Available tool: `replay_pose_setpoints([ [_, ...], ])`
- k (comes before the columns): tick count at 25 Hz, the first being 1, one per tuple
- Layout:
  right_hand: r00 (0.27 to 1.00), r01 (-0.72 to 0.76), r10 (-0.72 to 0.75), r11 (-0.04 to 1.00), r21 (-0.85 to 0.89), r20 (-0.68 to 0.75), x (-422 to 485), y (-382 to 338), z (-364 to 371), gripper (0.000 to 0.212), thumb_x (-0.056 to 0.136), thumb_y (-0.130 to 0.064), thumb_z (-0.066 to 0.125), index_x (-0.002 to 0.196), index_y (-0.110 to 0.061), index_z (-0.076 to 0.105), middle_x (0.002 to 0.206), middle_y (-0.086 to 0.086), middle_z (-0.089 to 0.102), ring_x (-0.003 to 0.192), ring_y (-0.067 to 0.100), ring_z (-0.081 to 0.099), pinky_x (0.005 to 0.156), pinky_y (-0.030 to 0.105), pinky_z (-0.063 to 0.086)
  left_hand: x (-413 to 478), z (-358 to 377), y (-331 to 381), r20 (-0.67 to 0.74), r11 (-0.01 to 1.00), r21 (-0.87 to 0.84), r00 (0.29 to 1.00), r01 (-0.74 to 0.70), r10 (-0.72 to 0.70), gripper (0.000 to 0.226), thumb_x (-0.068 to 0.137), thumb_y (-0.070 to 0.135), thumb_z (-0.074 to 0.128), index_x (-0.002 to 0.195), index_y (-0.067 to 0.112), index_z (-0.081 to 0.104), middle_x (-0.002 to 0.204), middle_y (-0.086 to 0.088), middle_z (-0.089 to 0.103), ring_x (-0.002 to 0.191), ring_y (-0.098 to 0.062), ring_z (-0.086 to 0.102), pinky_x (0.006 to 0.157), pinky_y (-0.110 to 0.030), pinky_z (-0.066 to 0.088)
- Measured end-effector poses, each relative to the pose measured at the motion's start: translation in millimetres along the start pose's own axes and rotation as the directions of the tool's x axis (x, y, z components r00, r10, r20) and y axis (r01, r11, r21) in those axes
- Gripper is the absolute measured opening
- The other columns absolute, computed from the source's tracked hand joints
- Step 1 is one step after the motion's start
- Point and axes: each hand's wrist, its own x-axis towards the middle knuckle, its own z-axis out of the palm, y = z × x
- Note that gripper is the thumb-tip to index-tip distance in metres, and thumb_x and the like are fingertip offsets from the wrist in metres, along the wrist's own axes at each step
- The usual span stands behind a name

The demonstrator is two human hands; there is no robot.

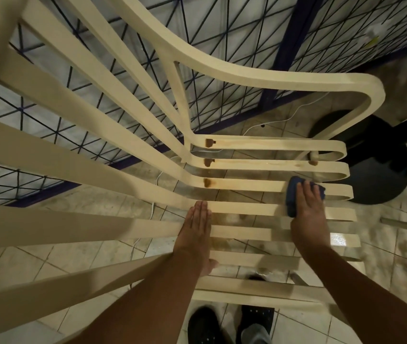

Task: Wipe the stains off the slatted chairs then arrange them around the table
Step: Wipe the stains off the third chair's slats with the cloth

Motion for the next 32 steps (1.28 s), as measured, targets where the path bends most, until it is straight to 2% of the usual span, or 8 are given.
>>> replay_pose_setpoints([
  [4,1.0,0.007,-0.008,1.0,0.027,0.016,3.5,-15.1,11.1,0.085,0.091,0.007,0.054,0.16,-0.014,0.009,0.168,0.003,0.001,0.156,0.023,-0.008,0.127,0.046,-0.003,1.8,4.3,0.6,-0.022,1.0,0.006,1.0,-0.014,0.014,0.129,0.09,0.08,0.04,0.144,-0.011,-0.034,0.148,-0.037,-0.045,0.145,-0.05,-0.033,0.124,-0.055,-0.013],
  [8,0.944,0.293,-0.281,0.955,-0.047,0.17,8.6,-77.8,36.0,0.081,0.101,-0.018,0.051,0.157,-0.024,-0.007,0.167,-0.002,-0.013,0.154,0.021,-0.017,0.125,0.044,-0.008,2.6,4.9,2.4,-0.03,1.0,0.016,0.999,-0.01,0.01,0.129,0.09,0.08,0.041,0.146,-0.011,-0.032,0.149,-0.037,-0.043,0.145,-0.05,-0.032,0.124,-0.055,-0.012],
  [11,0.91,0.376,-0.359,0.925,-0.048,0.206,16.5,-131.8,52.6,0.084,0.103,-0.028,0.048,0.156,-0.026,-0.017,0.162,-0.005,-0.025,0.153,0.019,-0.023,0.124,0.042,-0.012,4.1,4.1,0.9,-0.031,0.998,0.052,0.999,-0.018,0.02,0.126,0.091,0.081,0.036,0.147,-0.011,-0.029,0.151,-0.039,-0.037,0.146,-0.051,-0.031,0.123,-0.056,-0.014],
  [14,0.9,0.384,-0.355,0.921,-0.073,0.253,21.3,-150.1,55.3,0.088,0.101,-0.019,0.051,0.158,-0.024,-0.015,0.16,-0.005,-0.028,0.153,0.018,-0.022,0.124,0.04,-0.012,4.7,3.4,1.7,-0.021,0.998,0.063,1.0,-0.018,0.019,0.125,0.091,0.081,0.035,0.147,-0.012,-0.027,0.152,-0.04,-0.033,0.147,-0.051,-0.028,0.123,-0.056,-0.015],
  [17,0.913,0.387,-0.366,0.917,-0.096,0.181,18.3,-126.0,45.5,0.087,0.098,-0.006,0.052,0.157,-0.022,-0.011,0.165,-0.001,-0.018,0.154,0.018,-0.017,0.123,0.038,-0.012,3.8,1.4,1.3,-0.024,1.0,0.03,1.0,0.0,0.001,0.129,0.09,0.08,0.041,0.145,-0.012,-0.032,0.15,-0.037,-0.04,0.146,-0.048,-0.032,0.119,-0.053,-0.022],
  [23,0.994,0.101,-0.101,0.995,0.025,-0.031,-2.2,-56.9,39.6,0.085,0.087,0.011,0.057,0.157,-0.011,0.013,0.167,0.01,0.008,0.155,0.025,-0.001,0.125,0.047,-0.001,4.6,5.4,0.8,-0.02,1.0,0.017,1.0,-0.014,0.015,0.128,0.09,0.08,0.041,0.147,-0.01,-0.03,0.149,-0.038,-0.042,0.146,-0.05,-0.031,0.124,-0.055,-0.012],
  [28,0.982,0.158,-0.157,0.987,0.002,0.101,9.1,-111.1,51.8,0.086,0.094,0.005,0.05,0.161,-0.015,-0.001,0.167,0.004,-0.013,0.153,0.022,-0.019,0.122,0.041,-0.015,5.1,3.3,0.1,-0.018,0.999,0.045,1.0,-0.017,0.018,0.127,0.091,0.08,0.038,0.146,-0.011,-0.031,0.149,-0.038,-0.041,0.145,-0.05,-0.032,0.122,-0.055,-0.018],
  [32,0.96,0.221,-0.212,0.975,-0.034,0.181,20.1,-172.6,67.7,0.079,0.102,-0.008,0.043,0.161,-0.017,-0.008,0.169,0.004,-0.015,0.154,0.022,-0.019,0.126,0.045,-0.01,5.5,0.0,-0.1,-0.01,0.99,0.135,0.999,-0.049,0.051,0.117,0.093,0.081,0.027,0.151,-0.006,-0.026,0.155,-0.038,-0.031,0.146,-0.051,-0.029,0.121,-0.057,-0.018],
])
